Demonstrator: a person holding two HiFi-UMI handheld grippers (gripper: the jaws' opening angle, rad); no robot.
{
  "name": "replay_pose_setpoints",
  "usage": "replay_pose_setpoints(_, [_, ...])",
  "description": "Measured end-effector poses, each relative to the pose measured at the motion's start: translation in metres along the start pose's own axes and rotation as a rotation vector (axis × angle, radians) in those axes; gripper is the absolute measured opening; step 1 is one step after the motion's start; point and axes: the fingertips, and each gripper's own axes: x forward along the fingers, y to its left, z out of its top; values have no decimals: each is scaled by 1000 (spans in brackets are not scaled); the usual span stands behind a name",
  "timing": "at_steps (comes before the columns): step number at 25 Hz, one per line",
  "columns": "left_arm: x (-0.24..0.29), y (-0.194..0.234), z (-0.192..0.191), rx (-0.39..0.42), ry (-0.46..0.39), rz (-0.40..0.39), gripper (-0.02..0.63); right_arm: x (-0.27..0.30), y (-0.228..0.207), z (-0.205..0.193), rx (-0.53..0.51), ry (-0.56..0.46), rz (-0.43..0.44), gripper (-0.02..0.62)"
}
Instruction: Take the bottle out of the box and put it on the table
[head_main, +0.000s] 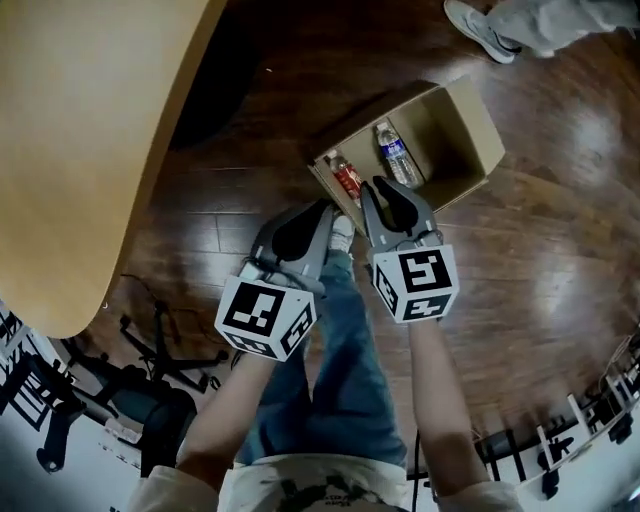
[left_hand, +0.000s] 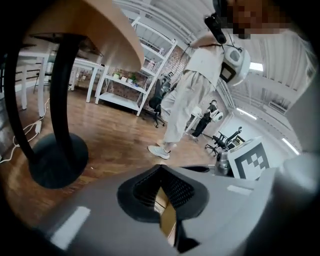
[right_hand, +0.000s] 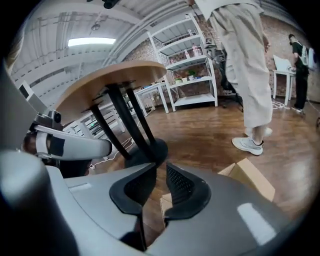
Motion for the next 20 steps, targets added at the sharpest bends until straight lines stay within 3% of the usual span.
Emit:
replay_pose_setpoints(9, [54,24,-46,-3,41,-43,0,64,-30,-76,20,79,13,74])
replay_pose_setpoints(20, [115,69,-143,-5,136,-45,0,149,-74,-186,-15,185,32,87])
